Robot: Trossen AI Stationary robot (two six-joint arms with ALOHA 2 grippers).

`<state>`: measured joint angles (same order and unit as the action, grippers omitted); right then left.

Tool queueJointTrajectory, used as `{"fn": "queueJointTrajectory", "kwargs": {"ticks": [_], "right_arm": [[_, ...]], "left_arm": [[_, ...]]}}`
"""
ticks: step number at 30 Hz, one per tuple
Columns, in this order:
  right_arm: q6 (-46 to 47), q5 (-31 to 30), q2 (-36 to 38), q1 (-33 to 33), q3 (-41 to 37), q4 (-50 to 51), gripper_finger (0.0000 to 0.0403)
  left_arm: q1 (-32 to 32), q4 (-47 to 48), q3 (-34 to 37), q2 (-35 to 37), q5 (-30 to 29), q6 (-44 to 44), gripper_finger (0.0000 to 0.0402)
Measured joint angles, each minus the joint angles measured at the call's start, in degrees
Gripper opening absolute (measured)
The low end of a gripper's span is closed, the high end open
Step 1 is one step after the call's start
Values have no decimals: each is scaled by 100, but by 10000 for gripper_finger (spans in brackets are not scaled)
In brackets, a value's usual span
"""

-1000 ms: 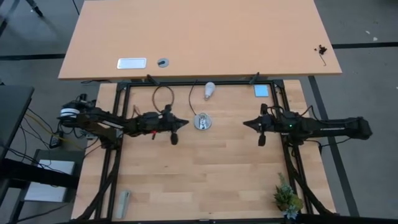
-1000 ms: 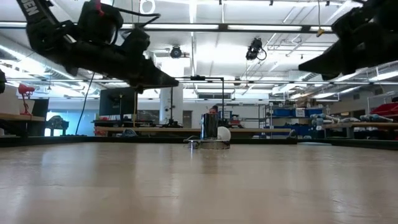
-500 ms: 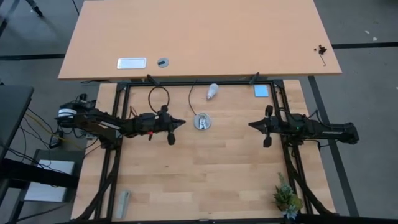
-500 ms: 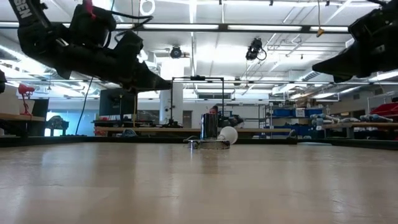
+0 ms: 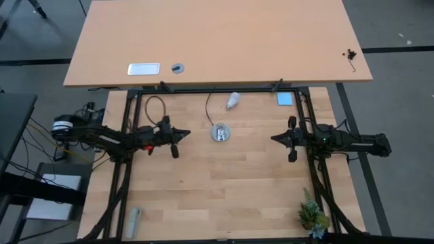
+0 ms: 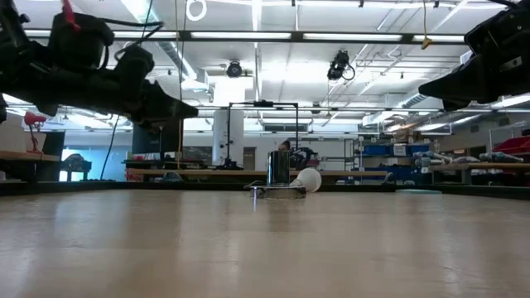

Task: Screw lightbulb
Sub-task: Return to Home Position

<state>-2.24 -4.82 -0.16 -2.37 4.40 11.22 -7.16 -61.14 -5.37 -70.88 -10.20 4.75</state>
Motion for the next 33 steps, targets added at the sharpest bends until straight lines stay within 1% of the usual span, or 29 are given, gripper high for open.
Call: {"fn": "queueJointTrajectory", "kwargs": {"ticks": [6,10,13,21,26,30,33], "right_arm": [[-46,2,-3,-3,0,-3,2],[-46,2,-4,-6,0,-13,2],[-46,129,-2,-7,0,-5,2],[-20,240,-4,-7,0,18,2],[-20,238,-4,-7,0,14,2],[-13,225,-4,-98,0,18,2],[9,229,-4,-200,2,48,2]], "left_arm": [[3,140,265,615,3,35,0],[4,920,294,1141,5,46,0],[4,1481,298,1533,62,133,0],[115,2587,289,2630,136,-7,0],[230,3557,295,3528,87,-185,0],[273,3885,295,4331,23,-405,0],[273,4348,291,4949,-25,-479,0]]}}
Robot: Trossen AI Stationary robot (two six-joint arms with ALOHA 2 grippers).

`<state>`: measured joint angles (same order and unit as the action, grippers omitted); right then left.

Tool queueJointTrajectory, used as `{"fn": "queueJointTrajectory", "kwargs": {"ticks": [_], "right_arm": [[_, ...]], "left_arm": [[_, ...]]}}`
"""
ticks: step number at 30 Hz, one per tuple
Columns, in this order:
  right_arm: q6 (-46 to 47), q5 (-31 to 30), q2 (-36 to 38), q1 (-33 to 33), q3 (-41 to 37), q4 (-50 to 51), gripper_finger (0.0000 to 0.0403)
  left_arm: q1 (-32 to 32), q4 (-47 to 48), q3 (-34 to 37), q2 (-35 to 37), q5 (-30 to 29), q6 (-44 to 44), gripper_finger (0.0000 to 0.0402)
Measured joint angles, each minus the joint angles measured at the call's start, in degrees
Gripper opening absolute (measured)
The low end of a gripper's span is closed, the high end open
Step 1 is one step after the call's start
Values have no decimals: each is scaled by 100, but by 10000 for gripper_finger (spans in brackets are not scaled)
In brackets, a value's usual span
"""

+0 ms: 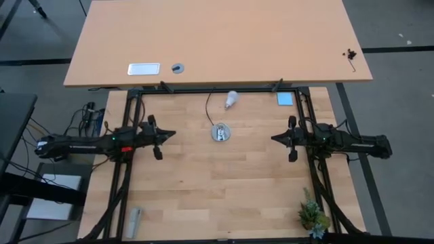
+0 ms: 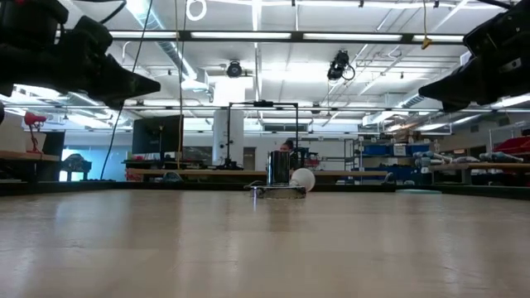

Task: Screw lightbulb
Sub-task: Return to Home Position

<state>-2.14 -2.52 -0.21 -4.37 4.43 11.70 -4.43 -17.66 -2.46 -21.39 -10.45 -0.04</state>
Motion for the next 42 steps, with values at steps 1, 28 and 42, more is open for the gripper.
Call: {"fn": "queueJointTrajectory", "kwargs": {"ticks": [1,28,42], "right_arm": [[3,1,0,-34,11,41,2],[62,513,0,-377,5,-43,2],[-45,-74,-13,-377,2,-48,24]], "left_arm": [[0,212,0,210,-22,-2,0],[-7,1673,168,2136,180,-45,1],[-7,1588,184,2136,-26,-429,7]]}}
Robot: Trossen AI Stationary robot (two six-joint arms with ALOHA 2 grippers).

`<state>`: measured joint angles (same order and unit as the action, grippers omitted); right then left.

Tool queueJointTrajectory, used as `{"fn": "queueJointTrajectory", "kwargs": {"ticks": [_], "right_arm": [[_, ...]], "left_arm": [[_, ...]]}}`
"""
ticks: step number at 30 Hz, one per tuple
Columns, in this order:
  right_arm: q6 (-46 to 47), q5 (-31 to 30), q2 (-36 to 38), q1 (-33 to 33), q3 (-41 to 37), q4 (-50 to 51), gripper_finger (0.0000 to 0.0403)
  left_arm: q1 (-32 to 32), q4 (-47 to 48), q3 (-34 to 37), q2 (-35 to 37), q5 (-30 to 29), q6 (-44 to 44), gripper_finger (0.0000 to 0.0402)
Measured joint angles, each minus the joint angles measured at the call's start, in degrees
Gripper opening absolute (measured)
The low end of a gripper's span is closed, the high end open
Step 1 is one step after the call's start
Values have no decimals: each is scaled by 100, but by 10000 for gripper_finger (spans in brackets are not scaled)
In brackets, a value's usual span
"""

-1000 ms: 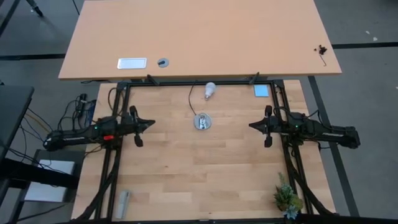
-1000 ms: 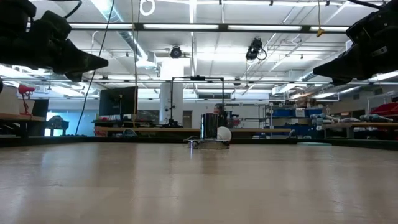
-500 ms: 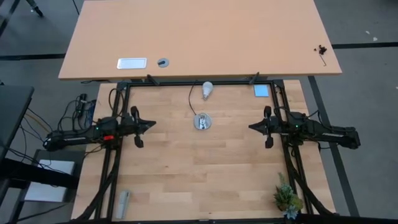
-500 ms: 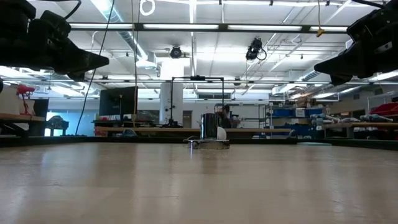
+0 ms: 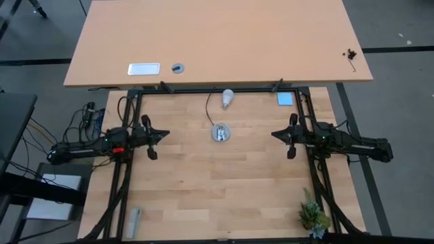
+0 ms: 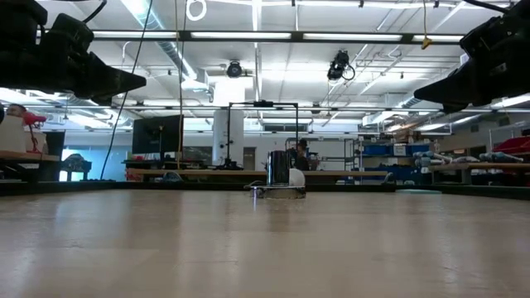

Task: Screw lightbulb
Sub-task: Return to Home Position

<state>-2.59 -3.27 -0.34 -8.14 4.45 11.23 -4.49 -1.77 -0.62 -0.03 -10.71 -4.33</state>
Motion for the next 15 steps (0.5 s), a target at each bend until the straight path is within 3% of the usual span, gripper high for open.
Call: {"fn": "queueJointTrajectory", "kwargs": {"ticks": [15], "right_arm": [[-43,-9,-13,0,-4,0,23]], "left_arm": [[0,-124,9,-1,-12,6,7]]}}
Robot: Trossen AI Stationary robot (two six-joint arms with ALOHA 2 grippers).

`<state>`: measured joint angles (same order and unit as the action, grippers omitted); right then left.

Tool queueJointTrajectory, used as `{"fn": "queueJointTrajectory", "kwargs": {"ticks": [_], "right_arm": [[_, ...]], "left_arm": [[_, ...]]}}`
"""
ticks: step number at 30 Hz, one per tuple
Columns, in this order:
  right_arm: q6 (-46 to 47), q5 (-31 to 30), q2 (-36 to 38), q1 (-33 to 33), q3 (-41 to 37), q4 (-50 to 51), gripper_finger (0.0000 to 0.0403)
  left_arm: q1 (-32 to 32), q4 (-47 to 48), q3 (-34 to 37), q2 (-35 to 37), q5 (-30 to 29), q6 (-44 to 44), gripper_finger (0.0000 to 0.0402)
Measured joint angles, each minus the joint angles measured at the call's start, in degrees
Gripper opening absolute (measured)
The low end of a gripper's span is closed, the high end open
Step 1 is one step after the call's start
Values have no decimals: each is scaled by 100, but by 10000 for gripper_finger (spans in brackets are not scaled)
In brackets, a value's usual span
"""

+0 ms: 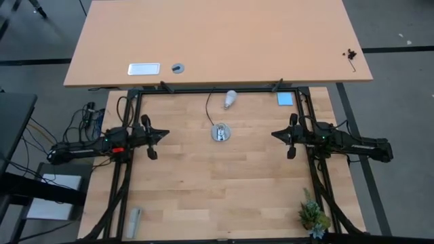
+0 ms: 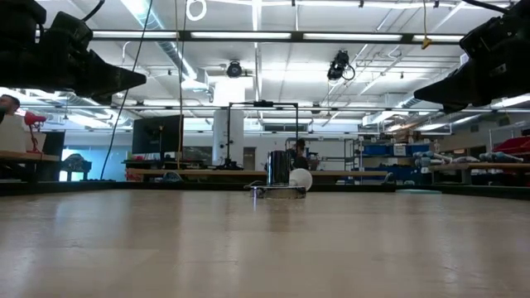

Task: Screw lightbulb
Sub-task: Return to Home Position

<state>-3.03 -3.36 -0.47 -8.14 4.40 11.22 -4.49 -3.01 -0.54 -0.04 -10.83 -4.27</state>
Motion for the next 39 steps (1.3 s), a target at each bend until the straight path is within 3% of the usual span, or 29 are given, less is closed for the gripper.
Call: {"fn": "queueJointTrajectory", "kwargs": {"ticks": [39], "right_arm": [[4,1,0,2,0,0,25]], "left_arm": [[0,-45,-4,1,11,2,7]]}}
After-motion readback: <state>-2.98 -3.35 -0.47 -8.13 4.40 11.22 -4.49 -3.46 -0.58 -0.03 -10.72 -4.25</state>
